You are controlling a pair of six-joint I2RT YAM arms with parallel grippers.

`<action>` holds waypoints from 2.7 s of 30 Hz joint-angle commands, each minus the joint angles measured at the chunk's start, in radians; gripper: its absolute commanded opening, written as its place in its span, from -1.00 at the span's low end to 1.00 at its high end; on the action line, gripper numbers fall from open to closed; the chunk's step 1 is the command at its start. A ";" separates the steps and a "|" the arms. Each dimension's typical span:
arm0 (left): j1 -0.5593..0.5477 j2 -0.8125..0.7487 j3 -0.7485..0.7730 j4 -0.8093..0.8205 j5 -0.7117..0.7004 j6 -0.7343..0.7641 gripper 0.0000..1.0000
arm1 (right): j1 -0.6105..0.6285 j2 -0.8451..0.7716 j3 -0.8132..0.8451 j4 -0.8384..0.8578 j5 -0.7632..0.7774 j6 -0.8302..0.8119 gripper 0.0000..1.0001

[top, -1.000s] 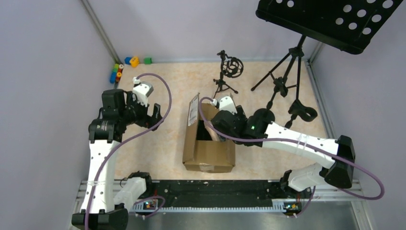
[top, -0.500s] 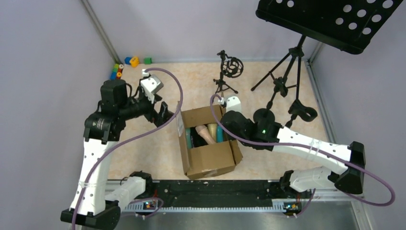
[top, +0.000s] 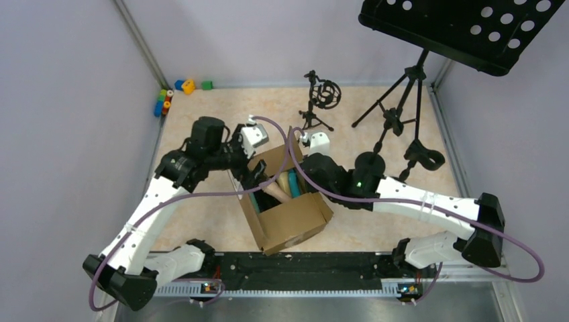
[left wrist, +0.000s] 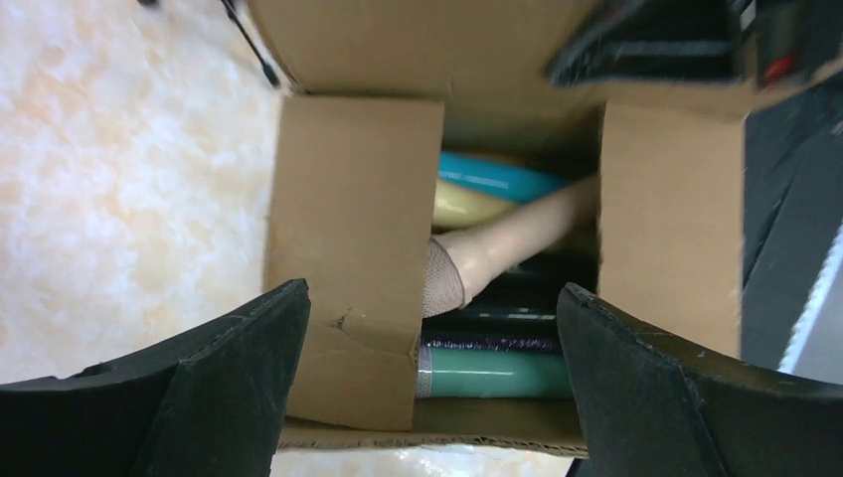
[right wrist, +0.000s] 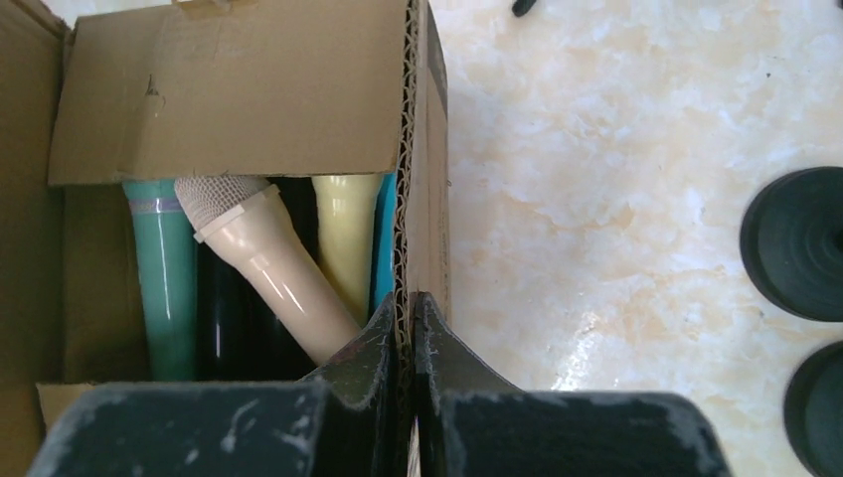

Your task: Attach the microphones to the stand

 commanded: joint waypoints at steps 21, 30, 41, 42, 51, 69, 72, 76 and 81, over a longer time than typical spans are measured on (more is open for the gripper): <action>-0.122 0.060 -0.250 0.062 -0.684 0.395 0.76 | 0.065 -0.075 -0.110 0.204 0.034 0.093 -1.00; -0.100 0.109 -0.167 0.246 -0.752 0.261 -0.18 | 0.065 -0.102 -0.131 0.209 0.025 0.086 -1.00; -0.090 0.160 -0.134 0.172 -0.642 0.227 -0.11 | 0.064 -0.097 -0.145 0.253 -0.005 0.083 -1.00; -0.091 0.167 -0.132 0.161 -0.637 0.229 0.01 | 0.065 -0.099 -0.147 0.255 -0.006 0.083 -1.00; 0.003 0.264 0.065 0.060 -0.582 0.226 -1.00 | 0.065 -0.094 -0.135 0.317 -0.007 0.061 -1.00; 0.165 0.218 0.267 0.275 -0.602 0.175 -1.00 | 0.064 0.121 -0.045 0.698 0.000 -0.055 -1.00; 0.170 0.215 0.296 0.301 -0.609 0.182 -1.00 | 0.065 0.113 -0.076 0.708 0.024 -0.058 -0.78; 0.170 0.214 0.350 0.267 -0.569 0.163 -1.00 | 0.064 0.070 -0.155 0.699 0.030 -0.033 -0.47; 0.169 0.153 0.311 0.256 -0.456 0.170 -1.00 | 0.062 -0.073 -0.334 0.703 0.064 -0.001 -0.38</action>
